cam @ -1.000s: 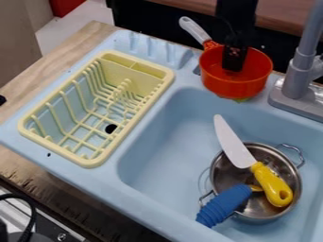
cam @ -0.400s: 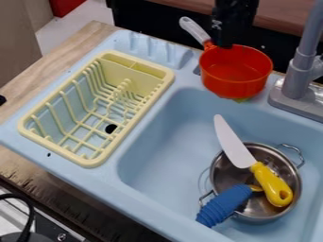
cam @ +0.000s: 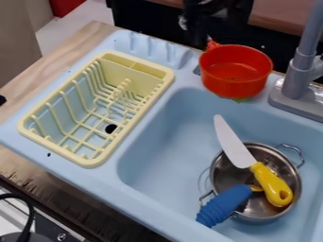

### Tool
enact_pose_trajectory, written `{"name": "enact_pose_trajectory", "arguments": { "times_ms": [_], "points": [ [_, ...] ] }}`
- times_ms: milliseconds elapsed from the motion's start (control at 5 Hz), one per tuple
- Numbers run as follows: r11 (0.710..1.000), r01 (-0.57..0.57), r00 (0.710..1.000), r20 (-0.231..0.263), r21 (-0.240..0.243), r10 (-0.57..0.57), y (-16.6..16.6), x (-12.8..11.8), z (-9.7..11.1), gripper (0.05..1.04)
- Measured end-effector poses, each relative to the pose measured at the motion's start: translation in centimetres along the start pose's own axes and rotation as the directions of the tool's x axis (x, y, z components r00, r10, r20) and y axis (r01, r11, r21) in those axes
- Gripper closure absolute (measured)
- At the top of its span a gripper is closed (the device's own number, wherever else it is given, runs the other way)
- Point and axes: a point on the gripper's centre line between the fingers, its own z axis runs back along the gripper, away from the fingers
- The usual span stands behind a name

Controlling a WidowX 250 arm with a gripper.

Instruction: Poner la olla roja el lado izquierdo del fregadero

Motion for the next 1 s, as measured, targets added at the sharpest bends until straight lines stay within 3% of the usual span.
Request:
{"name": "enact_pose_trajectory", "arguments": {
  "times_ms": [200,400,600,1000],
  "points": [
    [0.979,0.191,0.981,-0.016,-0.072,-0.193,2.4,0.6,1.1,0.084],
    [0.937,0.346,0.938,0.009,-0.053,-0.346,5.4,2.0,0.7,0.084],
    [0.885,0.462,0.887,0.011,-0.063,-0.462,8.1,2.3,0.5,0.084],
    [0.805,0.593,0.805,-0.016,-0.03,-0.594,12.3,4.1,-1.4,0.084]
  ]
}}
